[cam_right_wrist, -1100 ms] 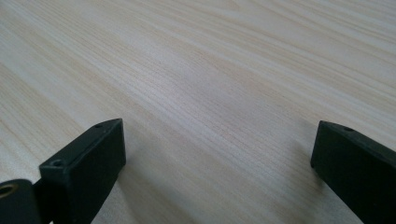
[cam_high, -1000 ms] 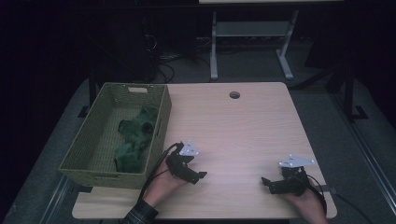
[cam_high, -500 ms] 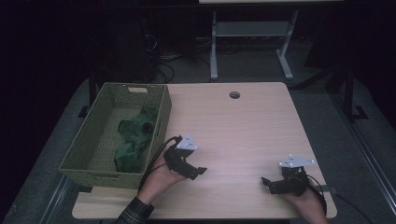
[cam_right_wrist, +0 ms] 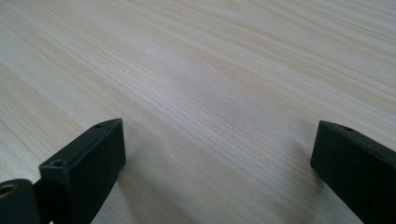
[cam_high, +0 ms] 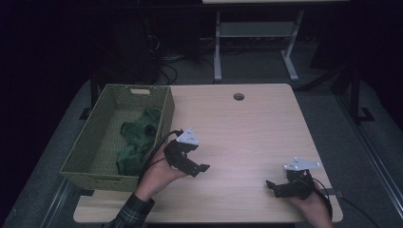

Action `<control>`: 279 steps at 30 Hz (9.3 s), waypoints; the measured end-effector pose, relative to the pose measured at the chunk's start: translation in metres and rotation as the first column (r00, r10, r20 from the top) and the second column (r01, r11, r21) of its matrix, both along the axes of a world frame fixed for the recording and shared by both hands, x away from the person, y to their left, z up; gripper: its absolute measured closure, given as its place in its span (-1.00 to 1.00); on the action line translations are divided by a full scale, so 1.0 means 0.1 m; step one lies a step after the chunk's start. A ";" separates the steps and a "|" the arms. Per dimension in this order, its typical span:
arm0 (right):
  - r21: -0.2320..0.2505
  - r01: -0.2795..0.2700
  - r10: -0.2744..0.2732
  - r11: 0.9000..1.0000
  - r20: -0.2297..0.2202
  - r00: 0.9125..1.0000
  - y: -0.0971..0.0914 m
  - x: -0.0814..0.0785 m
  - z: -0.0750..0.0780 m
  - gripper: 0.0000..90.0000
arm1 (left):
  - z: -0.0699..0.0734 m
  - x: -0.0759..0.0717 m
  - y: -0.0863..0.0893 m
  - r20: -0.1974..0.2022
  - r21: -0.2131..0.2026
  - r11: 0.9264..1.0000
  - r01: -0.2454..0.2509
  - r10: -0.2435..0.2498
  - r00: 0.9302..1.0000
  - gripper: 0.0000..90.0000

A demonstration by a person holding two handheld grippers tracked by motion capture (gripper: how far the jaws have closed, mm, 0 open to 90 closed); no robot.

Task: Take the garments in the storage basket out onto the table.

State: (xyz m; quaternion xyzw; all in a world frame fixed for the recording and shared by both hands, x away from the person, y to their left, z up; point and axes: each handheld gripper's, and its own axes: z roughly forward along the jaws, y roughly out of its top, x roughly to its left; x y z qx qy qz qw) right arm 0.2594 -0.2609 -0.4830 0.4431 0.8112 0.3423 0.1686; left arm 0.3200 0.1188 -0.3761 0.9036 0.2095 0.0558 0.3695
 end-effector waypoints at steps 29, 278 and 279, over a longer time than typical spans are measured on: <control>0.002 0.001 -0.001 1.000 -0.001 1.000 0.00 0.00 0.00 -0.94 | 0.37 0.17 0.63 0.017 -0.047 0.995 -0.090 0.091 0.996 -0.62; -0.002 0.002 -0.002 1.000 0.005 1.000 -0.01 0.00 0.00 -0.94 | 0.17 0.34 -0.55 -0.020 -0.263 0.958 -0.111 0.110 0.994 0.77; -0.001 0.003 -0.003 1.000 0.004 1.000 -0.01 0.00 0.00 -0.94 | 0.06 0.34 -0.62 -0.021 -0.247 0.963 -0.109 0.107 0.994 0.77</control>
